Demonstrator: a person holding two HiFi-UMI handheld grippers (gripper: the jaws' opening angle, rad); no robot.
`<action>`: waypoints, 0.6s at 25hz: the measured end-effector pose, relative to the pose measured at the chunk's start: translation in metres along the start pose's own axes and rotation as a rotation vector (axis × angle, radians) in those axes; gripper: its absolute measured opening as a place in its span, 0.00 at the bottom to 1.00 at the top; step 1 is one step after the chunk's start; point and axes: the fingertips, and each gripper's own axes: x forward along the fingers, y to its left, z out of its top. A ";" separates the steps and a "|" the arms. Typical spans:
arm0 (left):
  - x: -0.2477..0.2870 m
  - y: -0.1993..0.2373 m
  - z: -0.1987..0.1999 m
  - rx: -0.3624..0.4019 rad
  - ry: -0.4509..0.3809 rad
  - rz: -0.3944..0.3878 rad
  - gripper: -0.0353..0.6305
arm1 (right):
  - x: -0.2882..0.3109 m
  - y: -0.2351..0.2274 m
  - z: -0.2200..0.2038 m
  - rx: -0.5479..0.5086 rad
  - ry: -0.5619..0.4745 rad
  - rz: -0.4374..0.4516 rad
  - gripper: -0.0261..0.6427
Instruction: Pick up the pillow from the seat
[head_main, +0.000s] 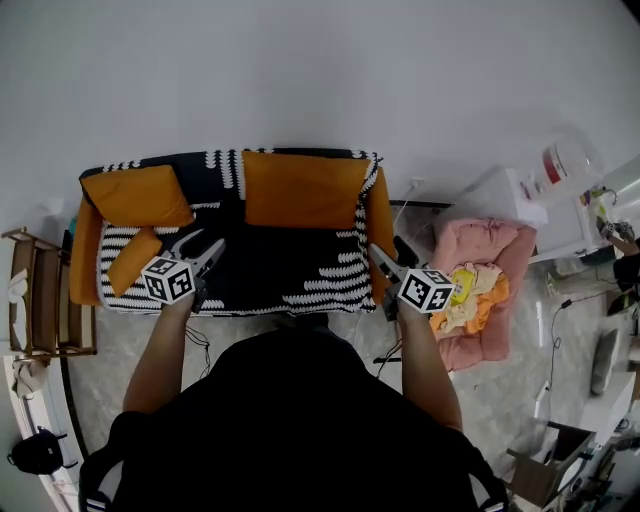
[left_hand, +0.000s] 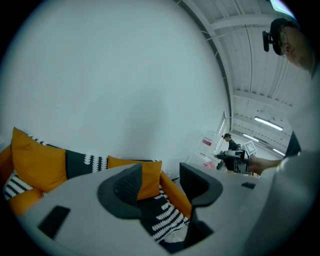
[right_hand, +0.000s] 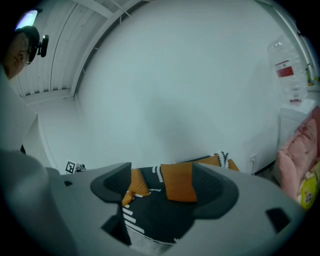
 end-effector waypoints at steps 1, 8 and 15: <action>0.004 0.000 0.001 0.000 0.003 0.002 0.41 | 0.003 -0.004 0.001 0.001 0.003 0.000 0.59; 0.032 -0.001 0.007 0.002 0.017 0.018 0.41 | 0.022 -0.029 0.008 0.018 0.031 0.014 0.59; 0.060 0.006 0.010 -0.019 0.031 0.033 0.41 | 0.045 -0.052 0.020 0.025 0.059 0.027 0.59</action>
